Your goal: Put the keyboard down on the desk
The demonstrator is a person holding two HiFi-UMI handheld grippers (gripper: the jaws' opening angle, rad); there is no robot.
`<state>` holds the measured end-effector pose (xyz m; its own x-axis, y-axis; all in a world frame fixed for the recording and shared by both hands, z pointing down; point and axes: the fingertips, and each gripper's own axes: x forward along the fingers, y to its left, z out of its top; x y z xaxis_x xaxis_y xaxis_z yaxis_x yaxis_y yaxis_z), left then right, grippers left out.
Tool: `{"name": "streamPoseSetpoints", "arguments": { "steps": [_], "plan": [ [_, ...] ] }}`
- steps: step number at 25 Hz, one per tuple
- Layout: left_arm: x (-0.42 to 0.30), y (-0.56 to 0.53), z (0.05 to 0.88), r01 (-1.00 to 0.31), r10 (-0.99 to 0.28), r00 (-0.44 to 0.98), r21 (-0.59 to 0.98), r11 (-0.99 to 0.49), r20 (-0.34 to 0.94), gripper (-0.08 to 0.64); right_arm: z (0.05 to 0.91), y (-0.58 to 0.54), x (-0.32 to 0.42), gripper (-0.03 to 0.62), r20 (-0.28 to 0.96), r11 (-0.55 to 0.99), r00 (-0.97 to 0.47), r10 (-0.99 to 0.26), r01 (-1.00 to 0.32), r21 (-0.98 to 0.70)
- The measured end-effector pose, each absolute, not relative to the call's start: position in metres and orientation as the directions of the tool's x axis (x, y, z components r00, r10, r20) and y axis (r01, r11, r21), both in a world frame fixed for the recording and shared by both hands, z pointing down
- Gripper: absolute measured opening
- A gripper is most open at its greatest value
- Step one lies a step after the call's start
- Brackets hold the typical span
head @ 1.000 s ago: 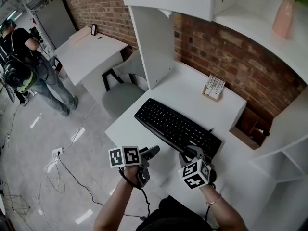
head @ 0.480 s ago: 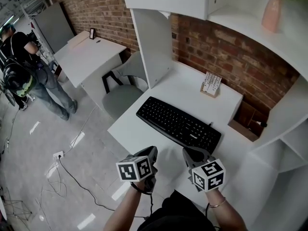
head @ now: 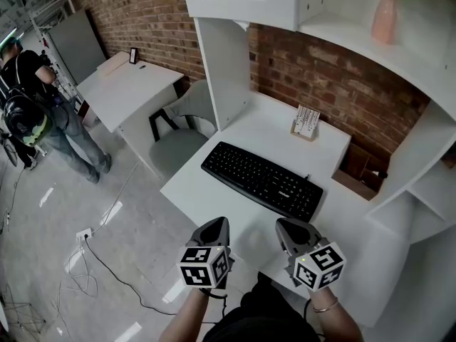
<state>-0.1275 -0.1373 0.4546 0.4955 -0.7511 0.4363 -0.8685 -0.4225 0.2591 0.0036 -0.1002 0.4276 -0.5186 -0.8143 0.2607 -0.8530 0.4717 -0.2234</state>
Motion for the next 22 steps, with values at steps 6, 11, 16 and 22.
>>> {"name": "streamPoseSetpoints", "arguments": {
  "steps": [6, 11, 16, 22],
  "plan": [
    [-0.134, -0.116, 0.435, -0.856, -0.771, 0.517, 0.235, -0.46, 0.372, 0.009, 0.417, -0.075, 0.001, 0.003, 0.236, 0.452, -0.472, -0.85, -0.882, -0.135],
    [-0.138, -0.097, 0.428, -0.856, -0.787, 0.517, 0.178, -0.486, 0.336, 0.009, 0.412, -0.057, -0.002, 0.003, 0.216, 0.434, -0.446, -0.869, -0.895, -0.101],
    [-0.144, -0.081, 0.425, -0.848, -0.787, 0.529, 0.169, -0.502, 0.317, 0.009, 0.407, -0.038, -0.004, 0.004, 0.205, 0.408, -0.413, -0.887, -0.91, -0.067],
    [-0.149, -0.066, 0.417, -0.837, -0.786, 0.547, 0.165, -0.522, 0.289, 0.009, 0.401, -0.02, -0.006, 0.003, 0.19, 0.384, -0.382, -0.904, -0.923, -0.029]
  ]
}}
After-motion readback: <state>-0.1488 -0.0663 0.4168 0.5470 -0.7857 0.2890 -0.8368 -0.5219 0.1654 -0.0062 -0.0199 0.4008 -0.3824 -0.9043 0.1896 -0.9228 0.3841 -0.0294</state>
